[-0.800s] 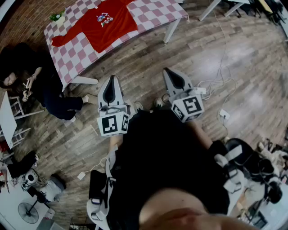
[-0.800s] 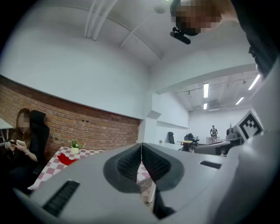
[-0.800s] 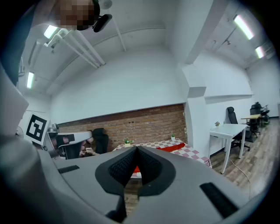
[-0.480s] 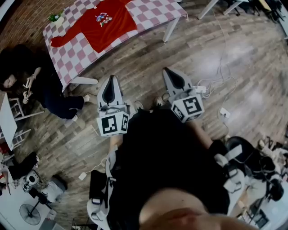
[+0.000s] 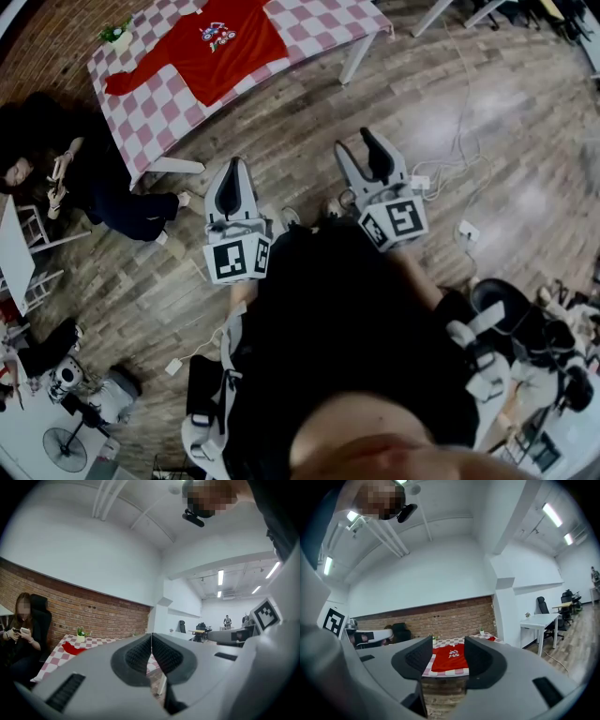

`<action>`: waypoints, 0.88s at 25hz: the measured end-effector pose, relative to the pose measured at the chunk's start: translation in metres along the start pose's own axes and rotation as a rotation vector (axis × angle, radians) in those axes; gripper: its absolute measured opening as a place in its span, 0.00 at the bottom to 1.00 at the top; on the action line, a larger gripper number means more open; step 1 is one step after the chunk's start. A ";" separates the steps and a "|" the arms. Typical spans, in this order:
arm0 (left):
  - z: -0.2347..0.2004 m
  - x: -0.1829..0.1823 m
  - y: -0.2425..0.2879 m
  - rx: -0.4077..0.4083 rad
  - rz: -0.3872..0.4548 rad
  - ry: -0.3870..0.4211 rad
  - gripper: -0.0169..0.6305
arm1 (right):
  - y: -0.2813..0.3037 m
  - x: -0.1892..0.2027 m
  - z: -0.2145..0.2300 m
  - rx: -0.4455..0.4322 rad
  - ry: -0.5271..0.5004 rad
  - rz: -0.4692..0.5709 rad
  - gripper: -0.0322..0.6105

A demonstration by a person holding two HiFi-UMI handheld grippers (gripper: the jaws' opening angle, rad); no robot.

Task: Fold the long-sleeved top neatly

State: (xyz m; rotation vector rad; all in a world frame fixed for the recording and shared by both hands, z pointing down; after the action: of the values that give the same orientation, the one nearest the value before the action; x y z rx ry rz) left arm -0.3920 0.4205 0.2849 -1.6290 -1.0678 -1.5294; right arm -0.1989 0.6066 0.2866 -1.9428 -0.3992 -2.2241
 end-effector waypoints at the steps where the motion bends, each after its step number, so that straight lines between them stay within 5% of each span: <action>1: -0.002 0.001 -0.001 0.004 -0.001 0.000 0.04 | 0.001 0.002 -0.002 0.001 0.004 -0.007 0.34; 9: -0.033 0.012 -0.006 0.046 -0.018 -0.017 0.04 | 0.013 0.011 -0.023 0.022 0.094 0.009 0.34; 22: -0.058 0.024 0.035 0.074 -0.042 -0.027 0.04 | 0.061 0.028 -0.020 0.029 0.084 -0.048 0.34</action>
State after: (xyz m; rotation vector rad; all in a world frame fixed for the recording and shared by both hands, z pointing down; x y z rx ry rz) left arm -0.3881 0.3561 0.3171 -1.5895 -1.1668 -1.4809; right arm -0.2041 0.5442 0.3171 -1.8375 -0.4682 -2.3067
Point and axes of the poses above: the fingertips, and each gripper's own axes: y forward along the fingers, z to its right, x out of its underside, the point moved 9 cm from there along -y, backward along the fingers, and after that the axes turned 3 degrees about -x, right-handed, at the moved point
